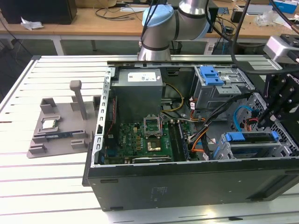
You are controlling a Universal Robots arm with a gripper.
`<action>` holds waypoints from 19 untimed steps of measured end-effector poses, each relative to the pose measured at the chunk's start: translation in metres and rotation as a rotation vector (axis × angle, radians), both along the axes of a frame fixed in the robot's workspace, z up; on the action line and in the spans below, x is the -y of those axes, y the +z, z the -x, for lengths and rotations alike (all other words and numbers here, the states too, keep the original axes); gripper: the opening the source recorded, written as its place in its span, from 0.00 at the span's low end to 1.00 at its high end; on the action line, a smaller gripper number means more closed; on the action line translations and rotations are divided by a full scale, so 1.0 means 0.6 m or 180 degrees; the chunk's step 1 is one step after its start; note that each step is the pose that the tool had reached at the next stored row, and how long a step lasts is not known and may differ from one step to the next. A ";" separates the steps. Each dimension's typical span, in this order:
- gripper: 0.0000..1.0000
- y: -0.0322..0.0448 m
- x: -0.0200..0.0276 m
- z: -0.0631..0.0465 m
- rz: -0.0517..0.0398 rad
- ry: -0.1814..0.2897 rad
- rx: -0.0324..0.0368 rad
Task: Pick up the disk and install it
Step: 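Insert the first disk wire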
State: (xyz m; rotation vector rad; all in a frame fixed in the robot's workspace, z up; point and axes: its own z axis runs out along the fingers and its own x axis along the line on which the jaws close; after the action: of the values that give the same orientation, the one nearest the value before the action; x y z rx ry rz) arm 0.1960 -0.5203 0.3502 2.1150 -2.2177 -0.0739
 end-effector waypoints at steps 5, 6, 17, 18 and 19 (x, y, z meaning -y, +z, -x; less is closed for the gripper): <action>0.17 -0.004 0.0178 0.008 0.0000 0.0008 0.0000; 0.17 -0.005 0.0179 0.010 0.0000 0.0018 0.0000; 0.17 -0.015 0.0168 0.009 0.0001 0.0051 0.0000; 0.17 -0.017 0.0168 0.009 -0.0002 0.0051 0.0000; 0.17 -0.017 0.0168 0.009 0.0000 0.0052 0.0000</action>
State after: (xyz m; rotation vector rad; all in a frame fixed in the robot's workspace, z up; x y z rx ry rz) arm 0.1907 -0.5304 0.3398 2.1328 -2.2002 -0.0731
